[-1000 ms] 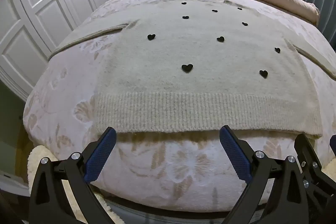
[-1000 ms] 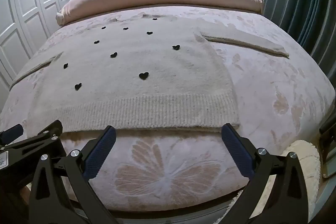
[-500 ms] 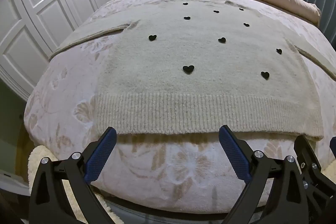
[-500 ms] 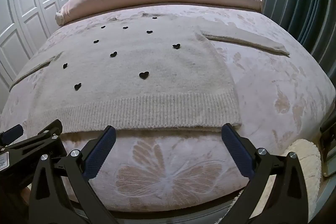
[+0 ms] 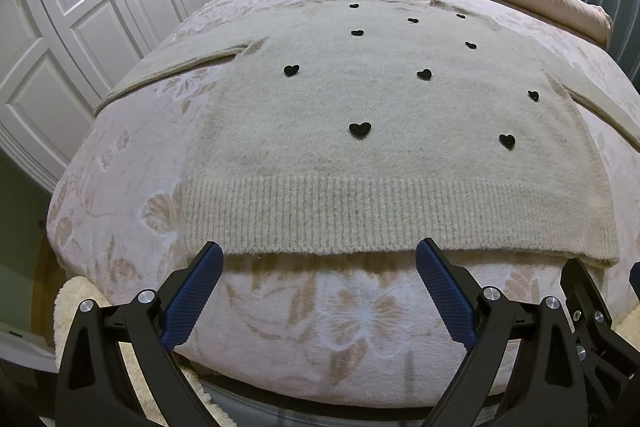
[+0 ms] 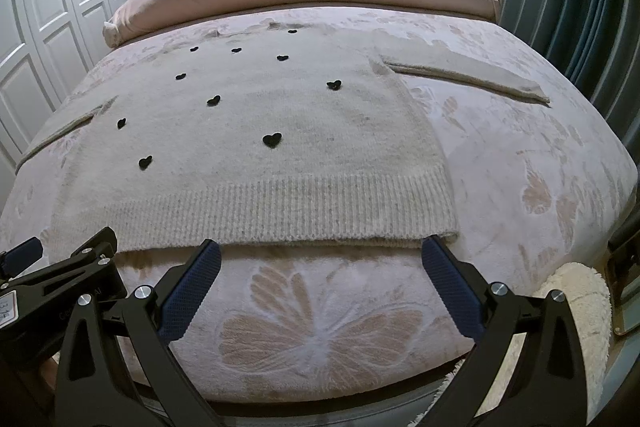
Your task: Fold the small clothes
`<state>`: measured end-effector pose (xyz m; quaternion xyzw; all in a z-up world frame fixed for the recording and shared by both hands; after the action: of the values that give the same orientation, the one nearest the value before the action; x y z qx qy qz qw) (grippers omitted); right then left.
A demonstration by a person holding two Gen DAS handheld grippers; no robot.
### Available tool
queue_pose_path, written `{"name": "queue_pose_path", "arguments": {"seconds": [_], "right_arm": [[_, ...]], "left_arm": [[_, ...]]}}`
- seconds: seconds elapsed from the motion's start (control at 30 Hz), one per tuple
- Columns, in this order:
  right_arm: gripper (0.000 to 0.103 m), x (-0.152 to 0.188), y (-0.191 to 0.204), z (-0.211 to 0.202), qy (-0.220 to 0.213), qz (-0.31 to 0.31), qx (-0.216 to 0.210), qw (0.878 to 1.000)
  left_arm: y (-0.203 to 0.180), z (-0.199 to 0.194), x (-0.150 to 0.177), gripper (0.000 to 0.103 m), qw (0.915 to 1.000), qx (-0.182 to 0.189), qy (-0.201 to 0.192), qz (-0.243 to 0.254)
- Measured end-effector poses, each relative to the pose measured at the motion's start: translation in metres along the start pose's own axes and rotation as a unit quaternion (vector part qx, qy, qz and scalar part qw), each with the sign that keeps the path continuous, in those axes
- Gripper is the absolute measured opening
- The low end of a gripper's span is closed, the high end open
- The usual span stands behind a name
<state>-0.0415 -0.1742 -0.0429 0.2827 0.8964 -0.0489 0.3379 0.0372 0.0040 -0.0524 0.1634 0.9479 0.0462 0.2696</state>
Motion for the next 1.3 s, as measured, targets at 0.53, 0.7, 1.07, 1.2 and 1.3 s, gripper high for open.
{"name": "queue_pose_path", "arguments": {"seconds": [0.53, 0.7, 1.07, 1.2, 1.3], "right_arm": [[0.098, -0.001, 0.0003, -0.0014, -0.001, -0.001, 0.005, 1.0], [0.098, -0.0014, -0.0007, -0.002, 0.0, -0.001, 0.006, 1.0], [0.098, -0.0011, -0.0003, -0.0024, -0.001, -0.002, 0.006, 1.0], [0.098, -0.0011, -0.0002, -0.0024, -0.001, -0.002, 0.007, 1.0], [0.098, -0.0011, 0.0001, -0.0023, 0.0, -0.002, 0.006, 1.0]], "left_arm": [[-0.0006, -0.0003, 0.0031, 0.094, 1.0, -0.005, 0.0, 0.0], [-0.0002, -0.0002, 0.0037, 0.094, 1.0, -0.005, 0.0, 0.0], [-0.0005, -0.0003, 0.0031, 0.094, 1.0, -0.005, 0.0, 0.0], [-0.0005, -0.0003, 0.0034, 0.094, 1.0, -0.006, 0.0, 0.0], [-0.0005, -0.0003, 0.0032, 0.094, 1.0, -0.006, 0.0, 0.0]]}}
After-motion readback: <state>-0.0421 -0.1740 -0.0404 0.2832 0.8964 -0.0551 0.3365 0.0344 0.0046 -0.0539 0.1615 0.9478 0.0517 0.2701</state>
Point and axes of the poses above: each gripper's, at about its wrist camera, not at the fingertips, and z roughly the way its jaws point, y to its left, x to its underside, the point moved 6 cm from there along z, roughly the way its jaws point, and after that the axes turned 9 degrees about z, right-handed, at the moved point
